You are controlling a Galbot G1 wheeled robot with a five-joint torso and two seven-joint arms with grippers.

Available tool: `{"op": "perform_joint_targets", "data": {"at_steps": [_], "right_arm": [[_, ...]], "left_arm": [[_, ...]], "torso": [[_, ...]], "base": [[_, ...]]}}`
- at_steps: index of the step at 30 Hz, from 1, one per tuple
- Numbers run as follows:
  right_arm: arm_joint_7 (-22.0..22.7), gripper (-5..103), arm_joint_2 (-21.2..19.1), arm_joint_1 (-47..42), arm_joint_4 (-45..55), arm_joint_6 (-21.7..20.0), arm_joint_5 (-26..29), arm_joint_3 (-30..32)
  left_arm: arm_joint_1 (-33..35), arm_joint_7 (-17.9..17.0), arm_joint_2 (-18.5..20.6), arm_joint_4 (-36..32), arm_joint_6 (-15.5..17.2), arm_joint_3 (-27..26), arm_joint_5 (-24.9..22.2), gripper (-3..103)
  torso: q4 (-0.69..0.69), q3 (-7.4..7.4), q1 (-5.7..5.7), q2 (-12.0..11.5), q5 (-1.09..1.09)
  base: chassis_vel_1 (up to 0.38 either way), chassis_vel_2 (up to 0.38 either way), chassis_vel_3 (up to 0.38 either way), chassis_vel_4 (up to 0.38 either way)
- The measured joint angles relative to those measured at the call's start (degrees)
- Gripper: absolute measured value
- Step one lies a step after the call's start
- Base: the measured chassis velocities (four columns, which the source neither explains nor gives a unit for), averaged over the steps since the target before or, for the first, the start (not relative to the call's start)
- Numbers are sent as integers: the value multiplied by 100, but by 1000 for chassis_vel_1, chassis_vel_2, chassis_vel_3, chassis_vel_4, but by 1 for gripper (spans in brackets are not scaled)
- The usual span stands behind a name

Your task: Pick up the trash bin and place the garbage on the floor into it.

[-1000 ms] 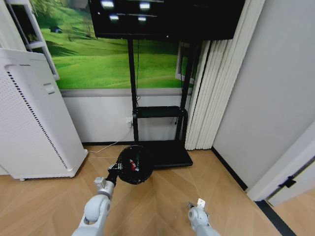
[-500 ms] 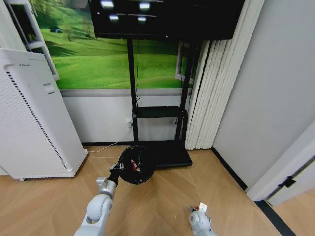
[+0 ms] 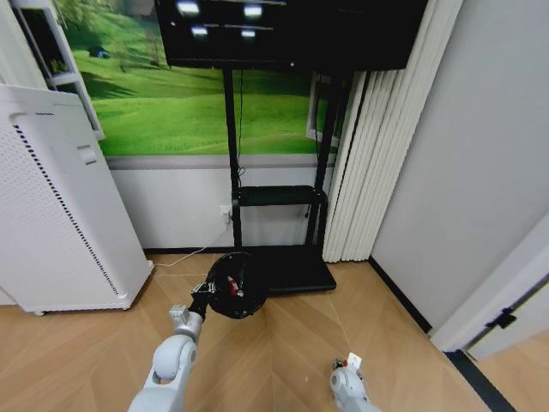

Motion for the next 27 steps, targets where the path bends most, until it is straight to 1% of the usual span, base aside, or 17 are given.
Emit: {"op": "perform_joint_targets", "data": {"at_steps": [1,2,3,4,5,6,7,11,14,15,18,19,22,23,24,26,27], "right_arm": [[0,54,0,0,0,0,0,0],[2,44,-5,-7,16,-1,-2,9],[6,44,-5,-12,27,-2,-9,17],[10,38,-5,-16,46,-4,-16,26],[10,38,-5,-16,46,-4,-16,26],[20,30,-1,-44,145,-2,-68,46],[21,28,1,-100,342,5,-158,88],[3,27,0,-220,811,8,-349,177],[-117,27,-19,-420,1728,-26,-650,368],[-117,27,-19,-420,1728,-26,-650,368],[-293,27,-21,-573,3012,-150,-779,560],[-293,27,-21,-573,3012,-150,-779,560],[-429,27,-29,-634,4161,-246,-288,531],[-470,27,-32,-658,4368,-267,-115,509],[-470,27,-32,-658,4368,-267,-115,509],[-734,27,-47,-782,5057,-317,241,429],[-734,27,-47,-782,5057,-317,241,429]], "left_arm": [[0,0,0,0,0,0,0,3],[-18,-1,5,14,0,0,-4,3],[-25,-1,8,26,0,0,-8,3],[-32,2,9,42,0,-2,-10,3],[-32,2,9,42,0,-2,-10,3],[-43,6,6,76,0,-14,-11,3],[-52,7,-3,101,0,-21,-14,3],[-64,5,-20,147,-2,-33,-15,3],[-107,-8,-21,268,-2,-16,-49,3],[-107,-8,-21,268,-2,-16,-49,3],[-161,-48,-59,535,2,50,-129,3],[-161,-48,-59,535,2,50,-129,3],[-163,-241,-170,711,81,244,-635,3],[-171,-260,-189,739,101,285,-702,3],[-171,-260,-189,739,101,285,-702,3],[-262,-334,-234,894,137,429,-772,3],[-262,-334,-234,894,137,429,-772,3]], "torso": [[0,0,0,0,0],[0,0,0,0,0],[0,0,0,0,1],[0,0,0,0,1],[0,0,0,0,1],[-1,1,0,-1,2],[0,1,0,-1,2],[0,1,0,-1,1],[1,1,0,-1,0],[1,1,0,-1,0],[0,1,0,-1,0],[0,1,0,-1,0],[2,0,0,-1,-3],[3,1,0,-1,-1],[3,1,0,-1,-1],[1,0,0,-1,-1],[1,0,0,-1,-1]], "base": [[0,0,0,0],[0,0,0,0],[0,0,0,0],[0,0,0,0],[0,0,0,0],[0,0,0,0],[0,0,0,0],[0,0,0,0],[0,0,0,0],[0,0,0,0],[0,0,0,0],[0,0,0,0],[0,0,0,0],[0,0,0,0],[0,0,0,0],[0,0,0,0],[0,0,0,0]]}}
